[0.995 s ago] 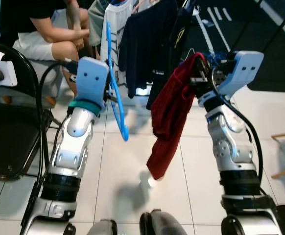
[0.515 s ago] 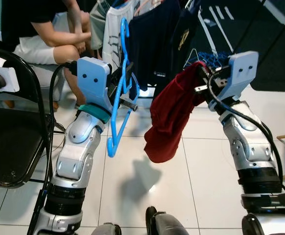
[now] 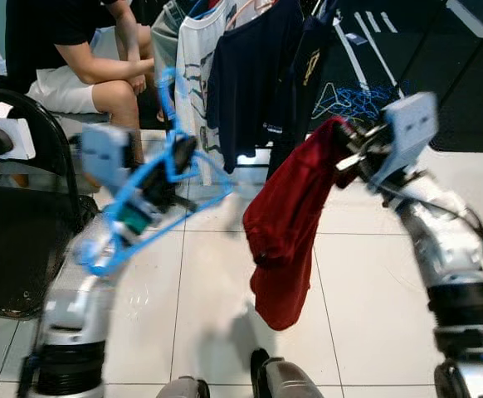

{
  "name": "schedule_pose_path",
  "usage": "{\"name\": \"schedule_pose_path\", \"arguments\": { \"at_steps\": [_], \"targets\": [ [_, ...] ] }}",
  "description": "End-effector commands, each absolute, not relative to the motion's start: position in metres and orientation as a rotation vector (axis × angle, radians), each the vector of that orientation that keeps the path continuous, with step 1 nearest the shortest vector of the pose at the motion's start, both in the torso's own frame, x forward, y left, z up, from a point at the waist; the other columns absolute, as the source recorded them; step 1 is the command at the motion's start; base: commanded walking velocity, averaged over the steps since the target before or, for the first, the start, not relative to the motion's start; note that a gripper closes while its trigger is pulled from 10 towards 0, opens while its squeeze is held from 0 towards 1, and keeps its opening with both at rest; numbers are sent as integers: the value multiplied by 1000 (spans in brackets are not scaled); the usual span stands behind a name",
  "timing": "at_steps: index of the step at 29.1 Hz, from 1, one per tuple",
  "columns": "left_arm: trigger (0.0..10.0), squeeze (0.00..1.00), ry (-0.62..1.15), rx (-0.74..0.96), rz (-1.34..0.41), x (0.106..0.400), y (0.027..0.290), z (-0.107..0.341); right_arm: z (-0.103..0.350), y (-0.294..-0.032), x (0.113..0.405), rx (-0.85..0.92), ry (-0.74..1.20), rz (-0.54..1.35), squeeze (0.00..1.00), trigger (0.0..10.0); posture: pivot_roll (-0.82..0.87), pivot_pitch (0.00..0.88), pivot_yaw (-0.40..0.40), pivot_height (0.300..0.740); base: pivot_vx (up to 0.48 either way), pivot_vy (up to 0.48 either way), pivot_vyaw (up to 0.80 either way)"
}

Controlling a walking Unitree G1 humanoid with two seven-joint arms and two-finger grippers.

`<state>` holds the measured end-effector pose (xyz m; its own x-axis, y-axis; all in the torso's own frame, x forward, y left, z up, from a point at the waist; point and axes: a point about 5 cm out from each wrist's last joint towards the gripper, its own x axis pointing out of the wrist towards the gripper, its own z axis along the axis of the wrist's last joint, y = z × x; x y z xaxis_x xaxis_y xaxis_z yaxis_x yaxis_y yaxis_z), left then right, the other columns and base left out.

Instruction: Hang hanger

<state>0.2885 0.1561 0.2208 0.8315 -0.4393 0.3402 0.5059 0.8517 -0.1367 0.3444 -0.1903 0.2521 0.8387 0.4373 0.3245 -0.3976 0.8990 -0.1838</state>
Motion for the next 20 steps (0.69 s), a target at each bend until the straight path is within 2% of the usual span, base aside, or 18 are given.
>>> {"name": "schedule_pose_path", "arguments": {
  "at_steps": [1,2,3,4,5,8,13,20],
  "targets": [
    [10000,0,-295,-292,-589,282,154,220,283,-183,338,42,-461,600,0,10000,-88,90,14,740,0,0,0],
    [10000,0,-295,-292,-589,282,154,220,283,-183,338,42,-461,600,0,10000,-88,90,14,740,0,0,0],
    [10000,0,-299,-337,-626,279,151,221,303,-178,331,133,-523,735,0,10000,-89,94,15,740,0,0,0],
    [10000,0,-299,-337,-626,279,151,221,303,-178,331,133,-523,735,0,10000,-89,94,15,740,0,0,0],
    [10000,0,-303,-372,-654,276,149,221,317,-173,324,188,-568,837,0,10000,-89,94,15,740,0,0,0],
    [10000,0,-306,-400,-672,274,146,222,326,-172,320,215,-602,885,0,10000,-89,97,14,740,0,0,0],
    [10000,0,-323,-513,-689,277,132,227,349,-176,339,221,-656,695,0,10000,-98,99,12,740,0,0,0],
    [10000,0,-317,-555,-717,282,118,231,376,-183,346,267,-728,576,0,10000,-103,97,11,740,0,0,0]
  ]
}}
